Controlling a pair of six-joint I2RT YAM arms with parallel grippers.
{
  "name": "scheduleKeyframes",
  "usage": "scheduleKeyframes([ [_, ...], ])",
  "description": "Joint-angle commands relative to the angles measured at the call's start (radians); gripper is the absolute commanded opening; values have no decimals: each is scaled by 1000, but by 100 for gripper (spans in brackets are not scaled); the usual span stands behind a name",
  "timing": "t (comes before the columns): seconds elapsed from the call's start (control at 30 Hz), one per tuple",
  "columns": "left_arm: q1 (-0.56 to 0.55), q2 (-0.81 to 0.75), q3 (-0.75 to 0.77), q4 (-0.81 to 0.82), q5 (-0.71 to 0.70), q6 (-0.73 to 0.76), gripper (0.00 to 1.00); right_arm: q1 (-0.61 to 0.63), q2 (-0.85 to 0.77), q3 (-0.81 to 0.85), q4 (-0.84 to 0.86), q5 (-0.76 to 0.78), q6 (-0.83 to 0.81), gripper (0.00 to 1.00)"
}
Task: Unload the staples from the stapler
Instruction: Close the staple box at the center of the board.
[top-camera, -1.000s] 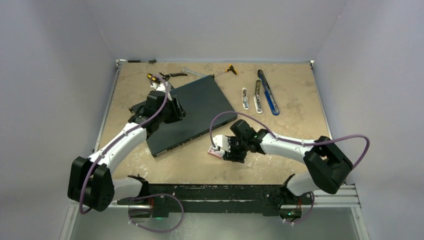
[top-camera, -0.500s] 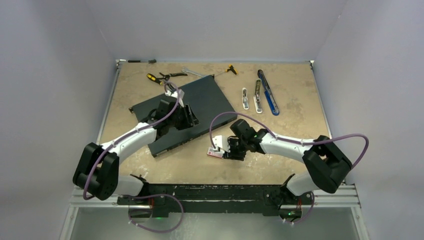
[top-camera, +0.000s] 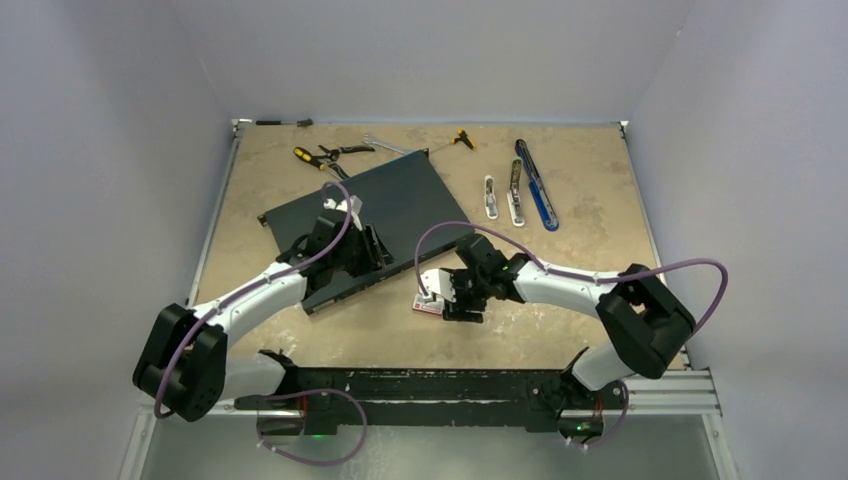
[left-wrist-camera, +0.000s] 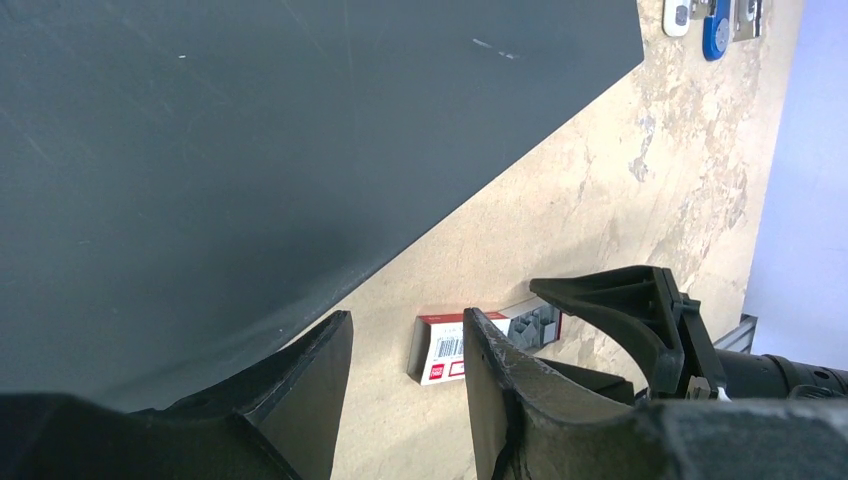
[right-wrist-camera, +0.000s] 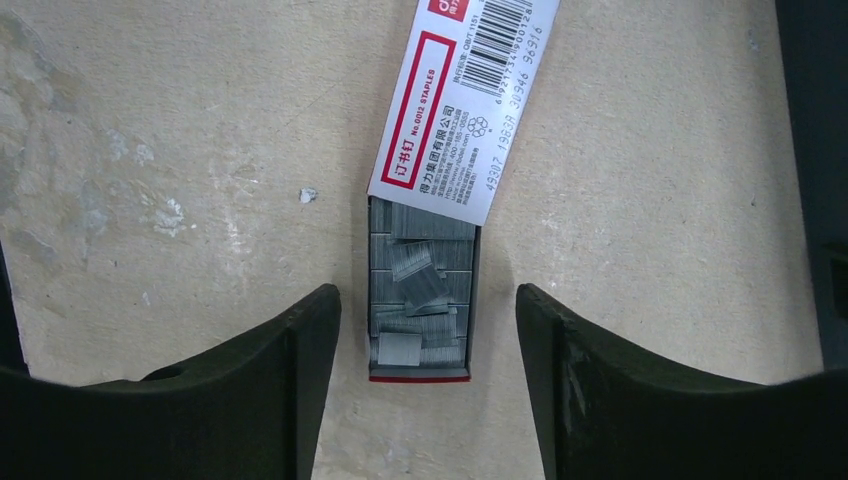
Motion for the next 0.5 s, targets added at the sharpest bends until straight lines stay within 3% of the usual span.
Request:
scheduleKeyframes([
  [0.0, -6, -5, 22, -1, -17, -7, 43, -5, 15, 15, -110, 10, -28, 69],
  [0.47, -6, 13, 46, -17, -21, 17, 43, -29, 19, -1, -155, 60, -17, 63],
])
